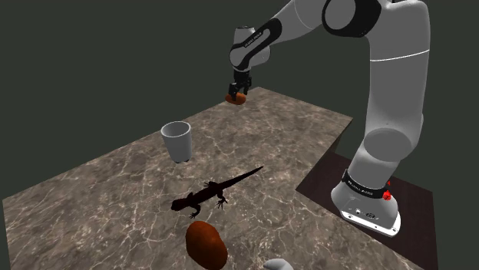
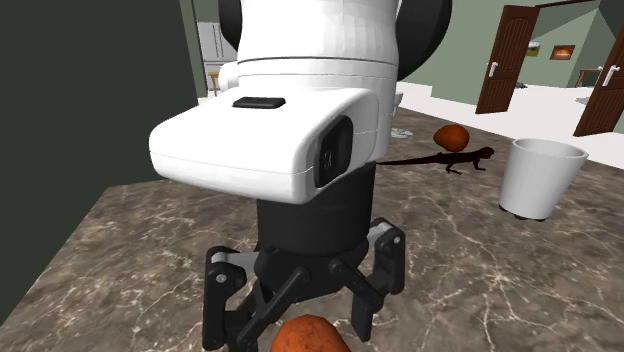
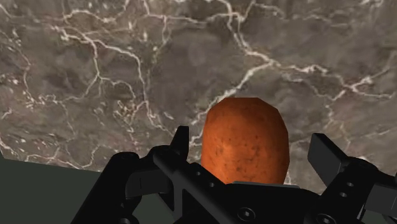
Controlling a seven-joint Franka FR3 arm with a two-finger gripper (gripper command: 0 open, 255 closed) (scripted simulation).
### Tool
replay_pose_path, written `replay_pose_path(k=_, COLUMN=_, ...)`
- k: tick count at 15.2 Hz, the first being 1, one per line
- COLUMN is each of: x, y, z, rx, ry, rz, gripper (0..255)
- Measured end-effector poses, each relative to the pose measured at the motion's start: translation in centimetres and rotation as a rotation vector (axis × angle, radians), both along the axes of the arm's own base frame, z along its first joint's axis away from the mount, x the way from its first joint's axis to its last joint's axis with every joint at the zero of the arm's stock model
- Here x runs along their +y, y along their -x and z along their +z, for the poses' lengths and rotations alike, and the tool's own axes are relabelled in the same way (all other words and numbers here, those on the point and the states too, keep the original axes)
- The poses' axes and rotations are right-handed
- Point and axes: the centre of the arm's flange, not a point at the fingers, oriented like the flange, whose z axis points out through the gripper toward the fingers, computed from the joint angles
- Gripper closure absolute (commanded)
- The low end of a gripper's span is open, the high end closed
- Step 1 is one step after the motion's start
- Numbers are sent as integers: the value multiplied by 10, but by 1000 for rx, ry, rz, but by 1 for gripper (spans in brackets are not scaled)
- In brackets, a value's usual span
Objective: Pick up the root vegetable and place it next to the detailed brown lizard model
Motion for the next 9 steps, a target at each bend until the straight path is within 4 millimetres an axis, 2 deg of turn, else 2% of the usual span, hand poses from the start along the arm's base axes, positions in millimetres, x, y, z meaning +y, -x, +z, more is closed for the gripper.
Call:
replay_pose_path(k=3, x=0, y=0, z=0, rx=0, ry=0, rz=0, gripper=0)
replay_pose_path(k=4, x=0, y=0, z=0, rx=0, ry=0, rz=0, gripper=255)
replay_pose_path(k=9, x=0, y=0, z=0, rx=-1, ry=0, rz=0, gripper=255)
